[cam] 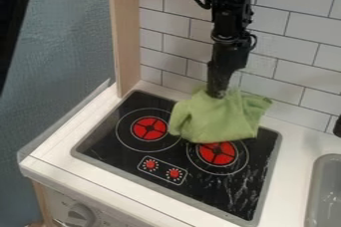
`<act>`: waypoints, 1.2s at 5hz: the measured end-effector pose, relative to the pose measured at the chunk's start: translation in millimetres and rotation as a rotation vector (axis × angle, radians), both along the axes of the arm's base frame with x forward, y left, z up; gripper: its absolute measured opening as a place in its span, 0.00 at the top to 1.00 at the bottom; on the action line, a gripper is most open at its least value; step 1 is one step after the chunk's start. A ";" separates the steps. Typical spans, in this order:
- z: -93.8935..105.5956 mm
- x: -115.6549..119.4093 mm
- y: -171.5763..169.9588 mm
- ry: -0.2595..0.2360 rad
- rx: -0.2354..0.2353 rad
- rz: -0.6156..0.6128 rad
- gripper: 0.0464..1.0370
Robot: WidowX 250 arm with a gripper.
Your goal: Fold the cloth from bottom right to top left
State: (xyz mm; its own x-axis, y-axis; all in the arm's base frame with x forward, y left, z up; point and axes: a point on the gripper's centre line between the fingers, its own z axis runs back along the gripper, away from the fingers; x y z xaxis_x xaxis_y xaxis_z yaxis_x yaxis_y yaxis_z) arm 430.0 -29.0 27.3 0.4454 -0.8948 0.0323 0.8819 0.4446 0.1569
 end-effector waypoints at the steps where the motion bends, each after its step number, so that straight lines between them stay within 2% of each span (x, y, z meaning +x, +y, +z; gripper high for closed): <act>1: -7.7 7.0 4.2 -0.002 0.031 -0.004 0.99; 2: -10.3 8.4 6.8 0.001 0.047 0.006 0.99; 3: -22.0 4.5 9.0 0.041 0.061 0.017 0.97; 4: -22.4 4.3 9.9 0.042 0.054 0.025 0.81; 6: -25.9 0.5 11.1 0.055 0.060 0.025 0.27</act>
State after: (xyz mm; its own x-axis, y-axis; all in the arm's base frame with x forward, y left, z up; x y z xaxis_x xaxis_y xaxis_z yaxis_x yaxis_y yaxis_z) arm 430.4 -17.9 1.3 0.4671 -0.8830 -0.0466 0.8788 0.4577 0.1354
